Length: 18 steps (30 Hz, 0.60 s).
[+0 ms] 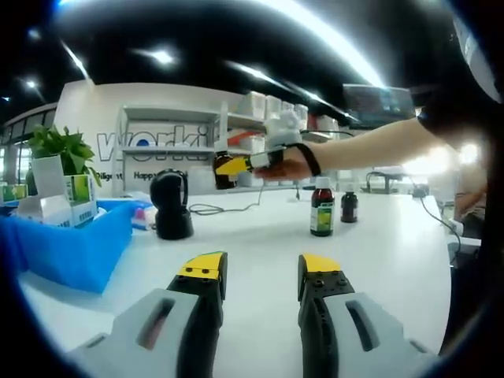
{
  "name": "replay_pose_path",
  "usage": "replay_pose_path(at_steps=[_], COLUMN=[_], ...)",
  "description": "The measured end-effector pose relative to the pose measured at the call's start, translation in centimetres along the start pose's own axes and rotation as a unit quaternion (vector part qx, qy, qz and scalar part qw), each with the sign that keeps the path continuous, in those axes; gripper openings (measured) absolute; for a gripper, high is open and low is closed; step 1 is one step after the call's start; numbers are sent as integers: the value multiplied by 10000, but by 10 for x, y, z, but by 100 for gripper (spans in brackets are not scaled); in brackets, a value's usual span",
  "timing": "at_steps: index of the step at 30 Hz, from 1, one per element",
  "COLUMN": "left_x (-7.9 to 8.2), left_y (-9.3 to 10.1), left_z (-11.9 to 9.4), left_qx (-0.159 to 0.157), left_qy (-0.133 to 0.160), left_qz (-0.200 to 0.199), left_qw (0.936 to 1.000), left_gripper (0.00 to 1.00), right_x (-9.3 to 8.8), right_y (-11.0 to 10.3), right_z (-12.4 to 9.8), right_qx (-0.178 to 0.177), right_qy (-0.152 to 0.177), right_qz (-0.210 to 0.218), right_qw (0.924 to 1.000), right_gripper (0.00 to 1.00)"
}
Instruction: Rotate the medicine bottle to make it face forward pick up the medicine bottle inspect the drug traceability code place the medicine on the table
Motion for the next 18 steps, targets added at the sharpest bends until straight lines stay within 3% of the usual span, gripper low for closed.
replay_pose_path(at_steps=[9,18], left_x=[-1,-2], left_y=[0,-1], left_z=[0,1], left_qx=[25,56], left_qy=[-22,-53], left_qz=[5,3], left_qw=[10000,10000], left_gripper=[27,27], right_x=[-10,-14], right_y=[5,-3], right_z=[3,7], right_qx=[56,412], right_qy=[-68,-20], right_qz=[-21,-144], right_qw=[10000,9990], right_gripper=[28,28])
Point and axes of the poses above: the point that each gripper's makers call its tool centre point, and the gripper's own axes: z roughly forward along the fingers, y roughly to its right, x roughly out of its top, the point moved 3 cm from there along -z, roughly backward along the fingers, and after that the axes turned 12 degrees about x, right-handed, at the moved point
